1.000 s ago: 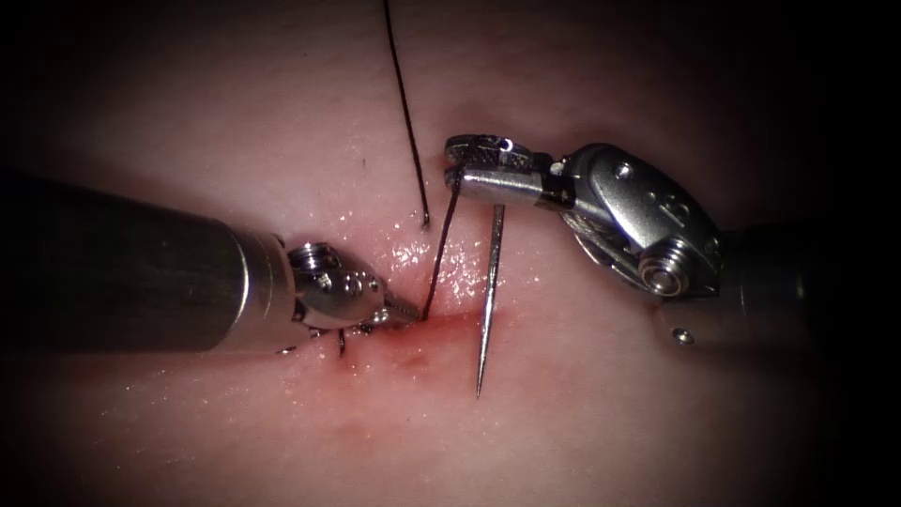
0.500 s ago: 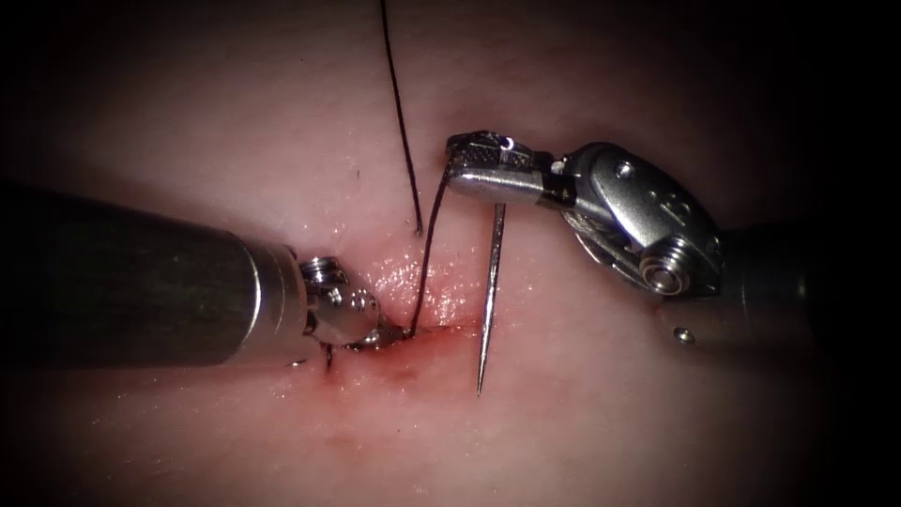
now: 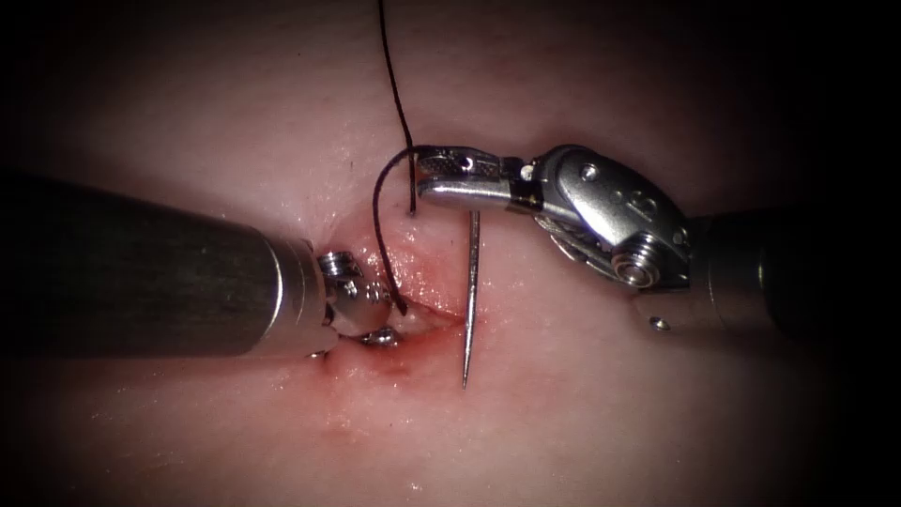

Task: Wound Closure
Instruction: Use the left hand to expand the cut, then with the right gripper pass the needle through the skin below the cut

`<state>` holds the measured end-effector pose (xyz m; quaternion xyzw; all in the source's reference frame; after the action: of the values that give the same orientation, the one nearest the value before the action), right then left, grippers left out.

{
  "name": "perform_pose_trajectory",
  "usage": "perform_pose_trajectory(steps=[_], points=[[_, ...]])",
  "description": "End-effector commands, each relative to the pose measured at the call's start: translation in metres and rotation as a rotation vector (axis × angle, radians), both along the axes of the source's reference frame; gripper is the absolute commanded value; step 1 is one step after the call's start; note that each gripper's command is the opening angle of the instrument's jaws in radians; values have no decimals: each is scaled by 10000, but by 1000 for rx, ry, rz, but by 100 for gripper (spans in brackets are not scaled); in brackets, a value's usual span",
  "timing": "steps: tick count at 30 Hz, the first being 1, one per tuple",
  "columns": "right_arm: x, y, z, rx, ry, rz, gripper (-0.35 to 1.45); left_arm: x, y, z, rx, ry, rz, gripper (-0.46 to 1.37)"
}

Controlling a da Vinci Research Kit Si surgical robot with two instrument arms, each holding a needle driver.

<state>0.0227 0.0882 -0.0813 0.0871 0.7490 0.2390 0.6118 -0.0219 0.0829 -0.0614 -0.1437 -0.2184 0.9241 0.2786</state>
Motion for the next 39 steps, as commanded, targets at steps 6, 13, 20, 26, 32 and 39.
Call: perform_pose_trajectory(steps=[6, 13, 20, 26, 32, 39], points=[[1, 10, 16, -82, -41, 31, -35, 0, 3, -6, -8, -12, -10, 75], [14, 11, 18, -193, -85, 44, -35, 0, 2, -6, -8, -36, -21, 78], [36, 3, 19, -254, -84, 44, -35, 0, 2, -6, -8, -44, -24, 89], [47, -2, 17, -293, -73, 24, -35, 0, 3, -8, -15, -46, -28, 99], [40, -13, 17, -324, -68, 0, -35, 0, 4, -9, -16, -43, -35, 107], [32, -16, 17, -348, -71, 8, -35, 0, 4, -9, -27, -41, -40, 111]])
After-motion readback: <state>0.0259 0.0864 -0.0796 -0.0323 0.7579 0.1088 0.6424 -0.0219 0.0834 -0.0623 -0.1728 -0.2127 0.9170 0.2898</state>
